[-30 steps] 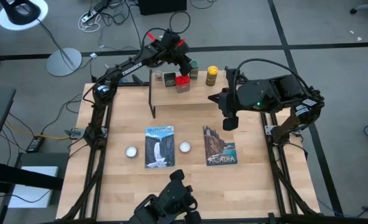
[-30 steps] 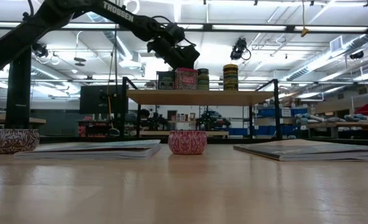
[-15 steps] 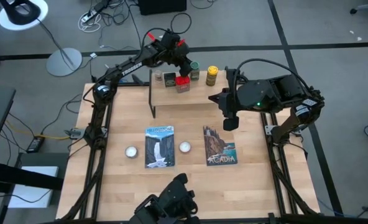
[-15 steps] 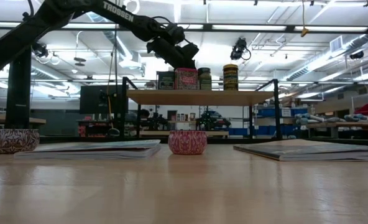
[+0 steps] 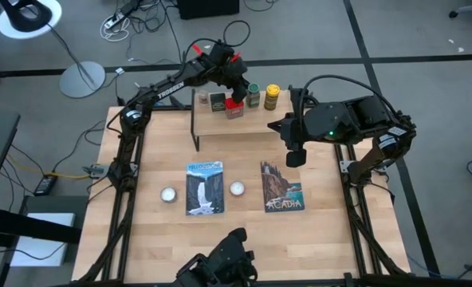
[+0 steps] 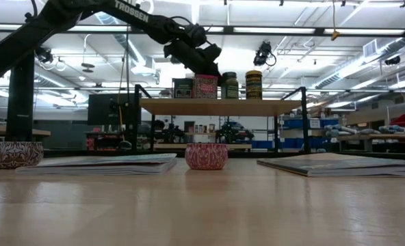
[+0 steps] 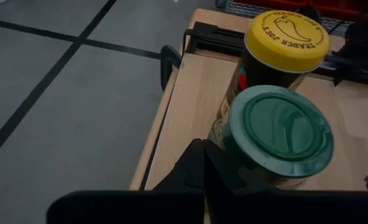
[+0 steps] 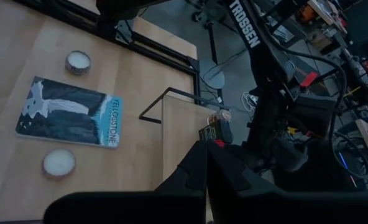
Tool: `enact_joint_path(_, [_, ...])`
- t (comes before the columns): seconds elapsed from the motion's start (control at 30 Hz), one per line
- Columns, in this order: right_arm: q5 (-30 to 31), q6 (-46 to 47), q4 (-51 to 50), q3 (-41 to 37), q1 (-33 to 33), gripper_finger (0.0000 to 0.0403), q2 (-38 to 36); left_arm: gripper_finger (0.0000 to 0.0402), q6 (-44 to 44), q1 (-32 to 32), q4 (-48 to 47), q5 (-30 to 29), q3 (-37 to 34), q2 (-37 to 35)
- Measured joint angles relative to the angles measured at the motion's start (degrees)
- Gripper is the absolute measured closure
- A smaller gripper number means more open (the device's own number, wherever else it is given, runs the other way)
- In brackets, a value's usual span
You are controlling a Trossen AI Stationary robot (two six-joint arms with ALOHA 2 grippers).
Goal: Shelf spices
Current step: Put the red spice on the shelf between the black and green spices
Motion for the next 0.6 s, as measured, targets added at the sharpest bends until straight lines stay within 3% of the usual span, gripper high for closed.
enact_joint_path(0.6, [0.00, 0.04, 0.04, 0.00, 0.00, 0.0403, -0.02, 0.0401, 1.38, -0.80, 0.55, 0.19, 0.00, 0.00])
